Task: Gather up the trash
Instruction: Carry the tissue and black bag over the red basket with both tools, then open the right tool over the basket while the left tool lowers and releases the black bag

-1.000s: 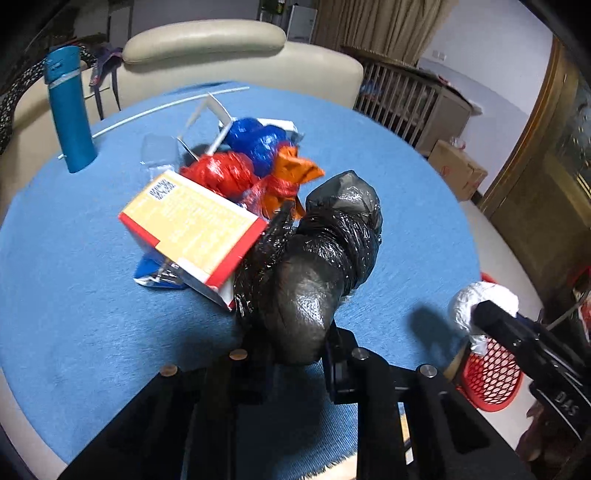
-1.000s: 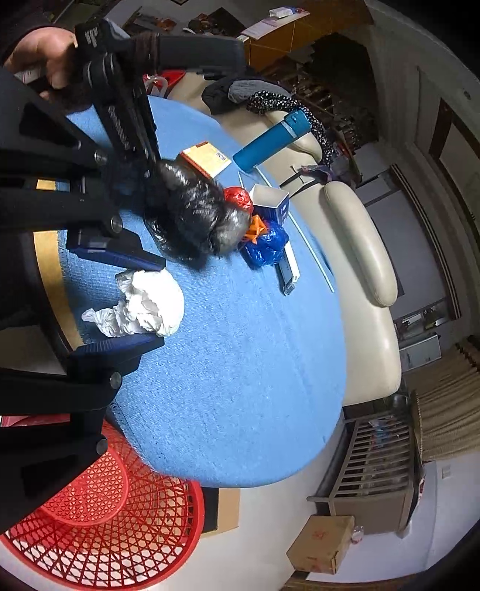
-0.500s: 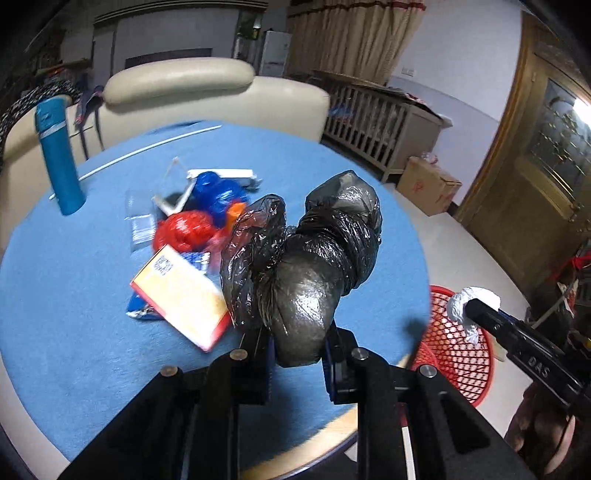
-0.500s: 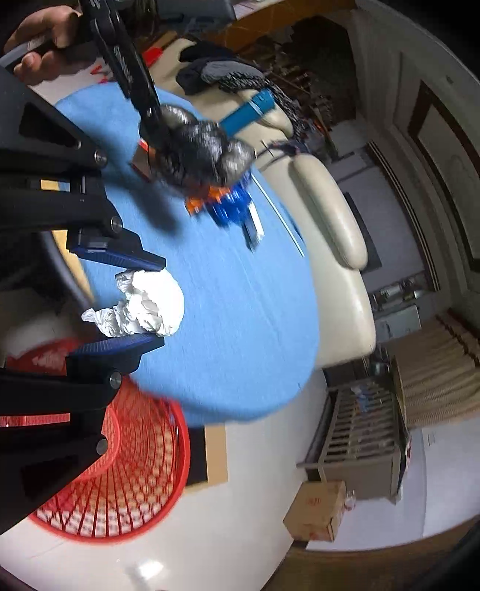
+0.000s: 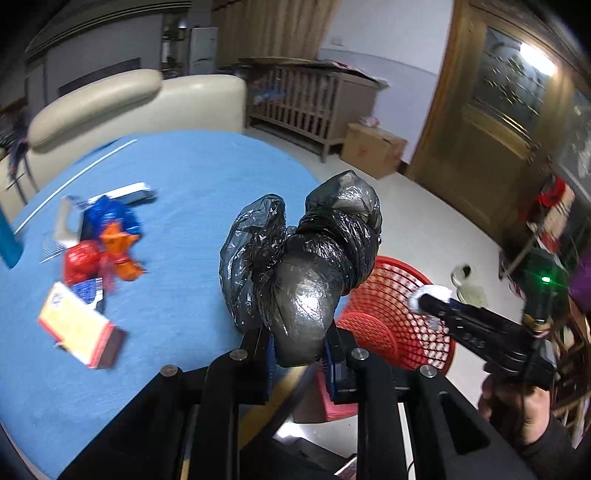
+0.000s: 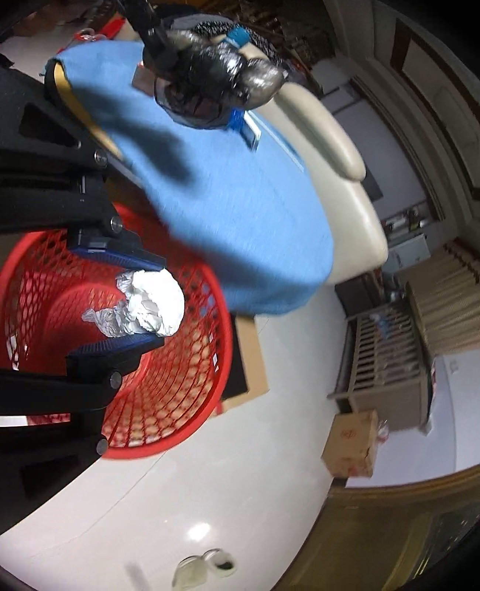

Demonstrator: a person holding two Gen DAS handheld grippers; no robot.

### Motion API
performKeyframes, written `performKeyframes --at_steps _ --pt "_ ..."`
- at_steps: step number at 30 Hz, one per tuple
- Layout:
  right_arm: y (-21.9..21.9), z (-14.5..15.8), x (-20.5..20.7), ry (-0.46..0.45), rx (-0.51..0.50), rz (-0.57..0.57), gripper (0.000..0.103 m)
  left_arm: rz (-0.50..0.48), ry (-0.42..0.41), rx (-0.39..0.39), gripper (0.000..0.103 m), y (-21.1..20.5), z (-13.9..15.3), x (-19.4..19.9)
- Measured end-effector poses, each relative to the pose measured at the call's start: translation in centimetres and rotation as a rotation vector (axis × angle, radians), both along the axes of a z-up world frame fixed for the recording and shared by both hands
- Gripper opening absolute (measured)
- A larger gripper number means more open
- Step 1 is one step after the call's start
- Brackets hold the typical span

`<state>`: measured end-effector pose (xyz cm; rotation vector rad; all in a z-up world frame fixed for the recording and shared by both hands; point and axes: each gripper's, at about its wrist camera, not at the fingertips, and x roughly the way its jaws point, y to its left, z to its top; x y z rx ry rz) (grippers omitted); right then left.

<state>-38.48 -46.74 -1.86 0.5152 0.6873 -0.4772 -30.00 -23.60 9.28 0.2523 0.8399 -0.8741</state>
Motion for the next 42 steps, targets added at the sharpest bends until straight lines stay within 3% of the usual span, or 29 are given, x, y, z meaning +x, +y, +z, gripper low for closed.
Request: performKeyframes --at_steps 5,6,8,28,42 --pt "-1.0 -2.1 -0.6 0.067 0.036 -0.032 0.04 -0.066 -0.007 0.041 0.022 -2.9 -0.8 -1.4" --pt "-1.1 -2.5 -0.6 0.089 0.042 -0.039 0.051 -0.073 -0.006 0.047 0.022 -3.2 -1.0 -1.4" --pt "-1.4 -3.2 -1.0 0.102 0.056 -0.045 0.062 -0.091 -0.006 0.063 0.022 -3.9 -1.3 -1.6" --pt "-4.0 -2.1 -3.8 0.077 0.03 -0.172 0.062 -0.158 0.012 0.186 0.022 -9.5 -3.8 -2.0" --pt "-5.3 -1.9 -5.3 0.078 0.023 -0.236 0.063 -0.18 0.023 0.248 0.022 -10.9 -5.0 -2.1"
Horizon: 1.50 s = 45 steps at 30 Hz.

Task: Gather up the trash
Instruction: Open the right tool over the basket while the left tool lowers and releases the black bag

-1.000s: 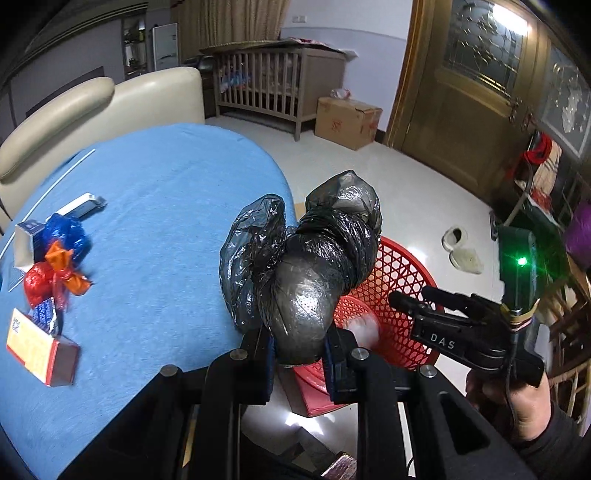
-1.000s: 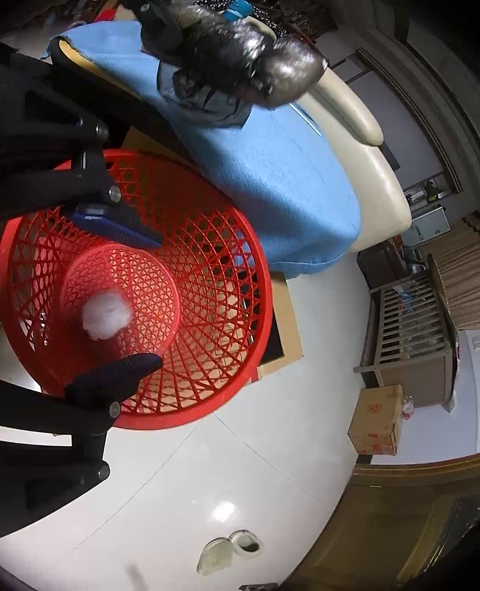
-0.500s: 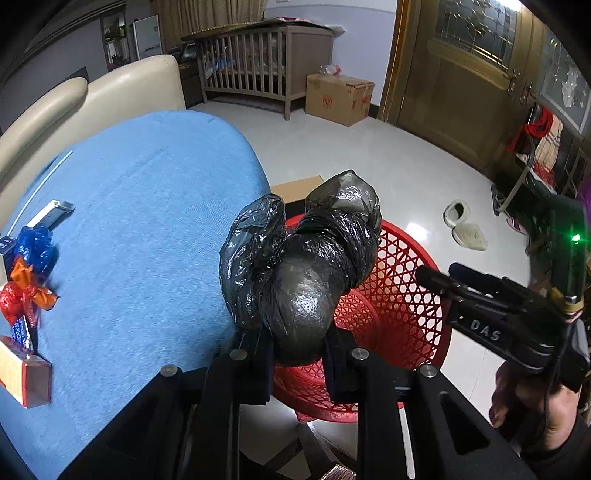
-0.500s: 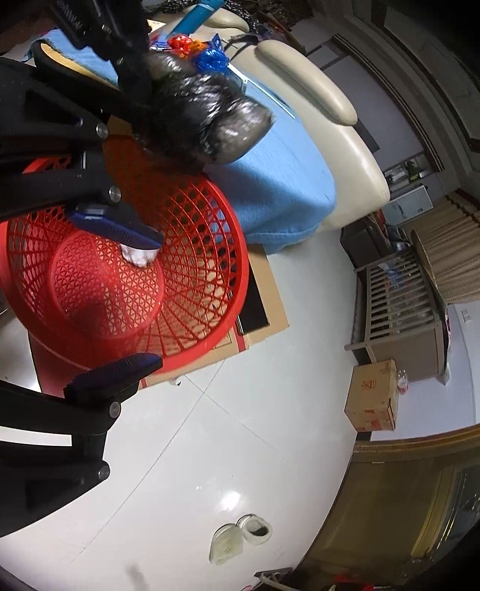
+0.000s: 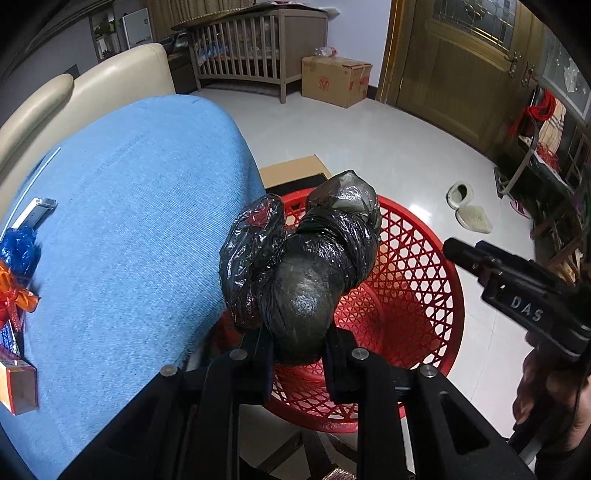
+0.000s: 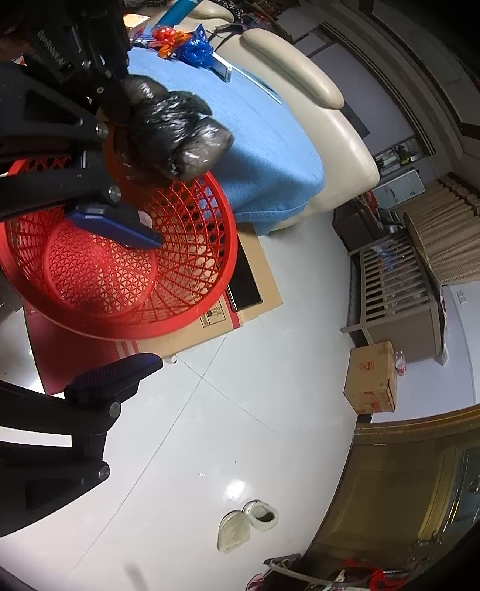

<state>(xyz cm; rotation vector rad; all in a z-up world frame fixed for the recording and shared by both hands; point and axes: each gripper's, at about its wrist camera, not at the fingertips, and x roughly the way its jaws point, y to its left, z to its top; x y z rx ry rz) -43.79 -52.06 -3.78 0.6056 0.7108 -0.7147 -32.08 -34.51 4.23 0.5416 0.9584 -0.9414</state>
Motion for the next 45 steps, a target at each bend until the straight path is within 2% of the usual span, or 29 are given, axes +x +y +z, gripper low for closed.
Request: performKeyframes --at_steps 22,45 --pt "-1.0 0.1 -1.0 0.007 0.007 -0.047 0.064 -0.041 0.008 0.053 0.023 -2.0 -2.4 -0.8" --pt "-1.3 0.1 -1.6 0.011 0.007 -0.075 0.064 -0.061 0.007 0.079 0.023 -3.0 -3.4 -1.3"
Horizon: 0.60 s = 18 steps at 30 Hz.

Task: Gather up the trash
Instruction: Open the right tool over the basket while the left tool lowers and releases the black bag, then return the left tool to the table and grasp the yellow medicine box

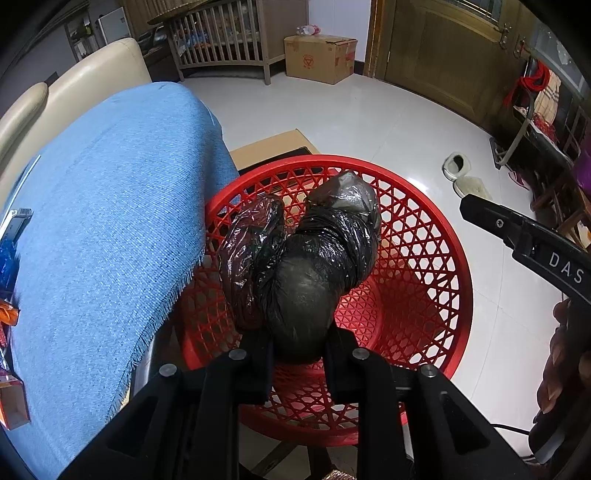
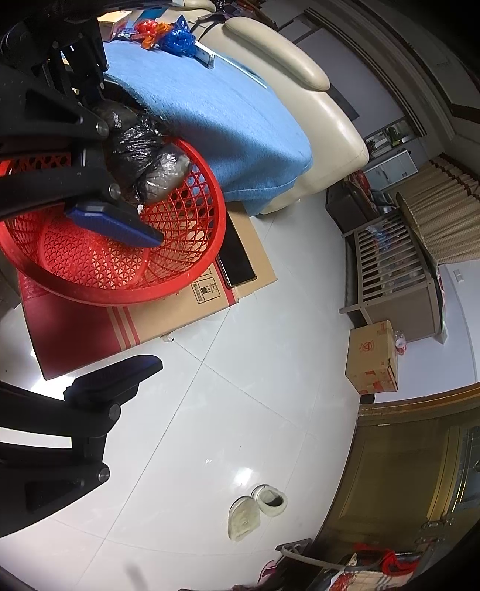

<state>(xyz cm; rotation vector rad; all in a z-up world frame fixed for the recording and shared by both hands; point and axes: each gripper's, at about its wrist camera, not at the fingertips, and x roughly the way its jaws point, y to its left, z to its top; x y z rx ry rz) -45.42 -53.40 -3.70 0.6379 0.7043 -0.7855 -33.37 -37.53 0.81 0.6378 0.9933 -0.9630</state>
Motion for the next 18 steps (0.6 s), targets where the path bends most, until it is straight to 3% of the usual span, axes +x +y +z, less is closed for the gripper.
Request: performKeyframes --at_steps 3,5,7,18 --pt "-0.1 0.0 -0.1 0.001 0.0 -0.005 0.065 0.005 0.001 0.006 0.026 -0.2 -0.2 0.1" --pt "-0.1 0.1 -0.1 0.004 0.0 -0.011 0.066 0.011 0.005 0.009 0.038 -0.3 -0.4 0.2" --pt "-0.2 0.1 -0.2 0.007 -0.004 -0.02 0.069 0.019 0.012 -0.007 0.063 -0.2 -0.2 0.3" --pt "0.4 0.7 0.7 -0.003 -0.018 0.0 0.07 0.061 -0.039 -0.102 0.067 3.2 3.8 1.9"
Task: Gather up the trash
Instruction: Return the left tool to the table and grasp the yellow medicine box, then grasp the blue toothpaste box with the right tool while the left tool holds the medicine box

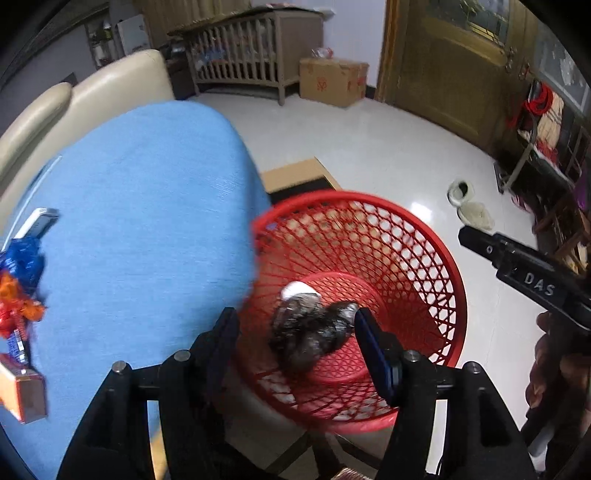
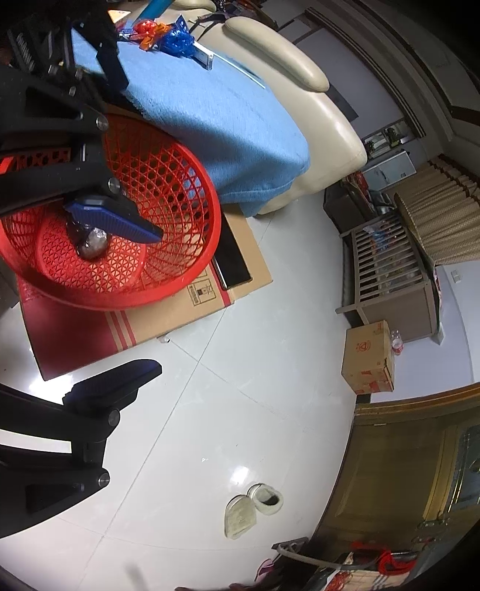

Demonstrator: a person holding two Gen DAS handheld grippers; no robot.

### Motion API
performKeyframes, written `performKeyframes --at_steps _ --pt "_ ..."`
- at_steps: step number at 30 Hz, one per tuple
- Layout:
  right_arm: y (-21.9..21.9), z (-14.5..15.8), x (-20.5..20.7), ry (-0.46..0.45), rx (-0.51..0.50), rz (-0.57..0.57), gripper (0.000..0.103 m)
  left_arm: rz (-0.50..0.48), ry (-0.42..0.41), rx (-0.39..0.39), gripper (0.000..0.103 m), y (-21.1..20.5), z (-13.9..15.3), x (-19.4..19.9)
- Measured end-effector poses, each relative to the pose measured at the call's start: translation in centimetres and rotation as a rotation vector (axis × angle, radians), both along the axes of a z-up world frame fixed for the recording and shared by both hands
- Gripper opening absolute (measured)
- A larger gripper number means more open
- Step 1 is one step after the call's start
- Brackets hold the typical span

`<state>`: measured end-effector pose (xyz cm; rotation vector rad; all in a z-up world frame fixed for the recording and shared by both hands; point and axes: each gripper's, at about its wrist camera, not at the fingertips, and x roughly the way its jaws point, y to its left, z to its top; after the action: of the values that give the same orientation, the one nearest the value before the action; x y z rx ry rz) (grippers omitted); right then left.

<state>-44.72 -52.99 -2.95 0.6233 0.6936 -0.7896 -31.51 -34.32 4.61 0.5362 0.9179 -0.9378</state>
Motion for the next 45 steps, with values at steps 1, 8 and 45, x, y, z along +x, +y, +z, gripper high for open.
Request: performKeyframes --at_steps 1,8,45 --pt "0.2 0.1 0.2 -0.003 -0.002 0.007 0.07 0.025 -0.007 -0.02 0.069 1.1 0.7 0.6" --pt "3.3 0.8 3.9 0.015 -0.025 0.106 0.071 0.273 -0.019 -0.14 0.073 9.8 4.0 5.9" --pt "21.8 1.4 23.2 0.15 -0.062 0.643 0.071 0.893 -0.117 -0.295 0.048 32.4 2.6 14.2"
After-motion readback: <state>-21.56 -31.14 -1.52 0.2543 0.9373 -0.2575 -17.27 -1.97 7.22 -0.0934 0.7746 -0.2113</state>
